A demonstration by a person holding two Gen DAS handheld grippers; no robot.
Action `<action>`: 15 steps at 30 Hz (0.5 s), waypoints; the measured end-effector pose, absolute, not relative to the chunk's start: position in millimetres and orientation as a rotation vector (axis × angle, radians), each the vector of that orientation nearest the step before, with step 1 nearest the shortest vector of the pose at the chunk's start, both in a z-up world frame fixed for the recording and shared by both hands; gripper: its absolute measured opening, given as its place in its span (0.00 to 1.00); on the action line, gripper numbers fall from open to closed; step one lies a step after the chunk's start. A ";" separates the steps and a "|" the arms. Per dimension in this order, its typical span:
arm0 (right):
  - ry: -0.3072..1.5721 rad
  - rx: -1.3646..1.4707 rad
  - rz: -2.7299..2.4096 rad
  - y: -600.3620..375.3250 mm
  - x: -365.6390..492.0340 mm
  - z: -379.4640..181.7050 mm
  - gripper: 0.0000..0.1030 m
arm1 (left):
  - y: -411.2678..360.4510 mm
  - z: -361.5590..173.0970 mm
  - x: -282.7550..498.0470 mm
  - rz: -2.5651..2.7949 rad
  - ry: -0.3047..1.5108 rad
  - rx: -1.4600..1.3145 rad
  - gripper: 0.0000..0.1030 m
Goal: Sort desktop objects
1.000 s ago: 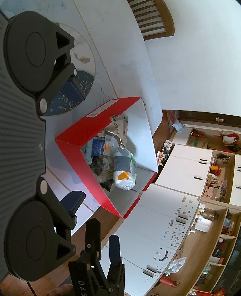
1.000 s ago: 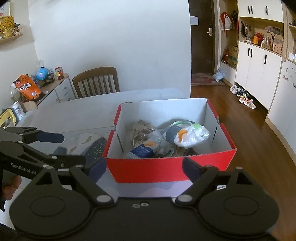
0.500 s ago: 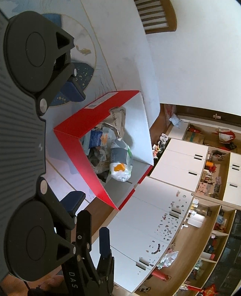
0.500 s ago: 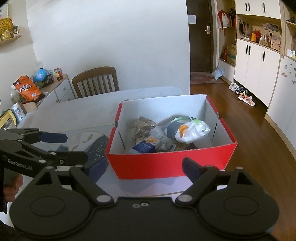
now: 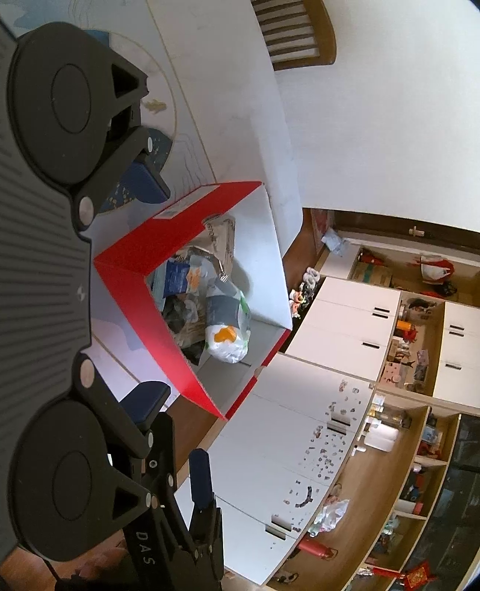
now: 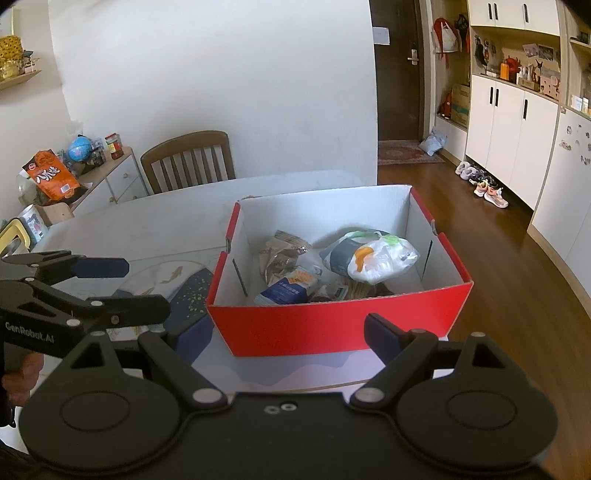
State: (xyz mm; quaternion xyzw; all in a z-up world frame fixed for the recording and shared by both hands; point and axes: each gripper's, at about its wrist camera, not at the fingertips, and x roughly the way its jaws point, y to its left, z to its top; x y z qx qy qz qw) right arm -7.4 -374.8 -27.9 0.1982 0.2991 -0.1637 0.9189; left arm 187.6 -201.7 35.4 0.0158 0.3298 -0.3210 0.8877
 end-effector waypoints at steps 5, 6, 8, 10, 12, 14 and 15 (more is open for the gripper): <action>0.617 0.407 -0.341 -373.6 -4.4 -28.1 0.87 | -196.9 35.8 190.9 -0.660 0.686 0.027 1.00; 0.618 0.407 -0.342 -373.5 -2.6 -28.4 0.87 | -196.0 35.9 191.3 -0.662 0.685 0.027 1.00; 0.623 0.408 -0.342 -371.9 0.2 -29.1 0.87 | -192.4 35.9 192.9 -0.677 0.689 0.022 1.00; 0.629 0.410 -0.339 -369.8 3.9 -29.9 0.87 | -186.1 35.9 194.2 -0.665 0.688 0.013 1.00; 0.634 0.408 -0.334 -366.6 8.6 -30.2 0.87 | -177.3 35.1 195.4 -0.636 0.683 0.014 1.00; 0.642 0.406 -0.328 -361.9 13.8 -30.4 0.87 | -163.8 31.6 197.3 -0.597 0.682 0.009 1.00; 0.647 0.404 -0.326 -359.6 16.3 -30.0 0.87 | -153.6 28.4 198.3 -0.567 0.683 0.004 1.00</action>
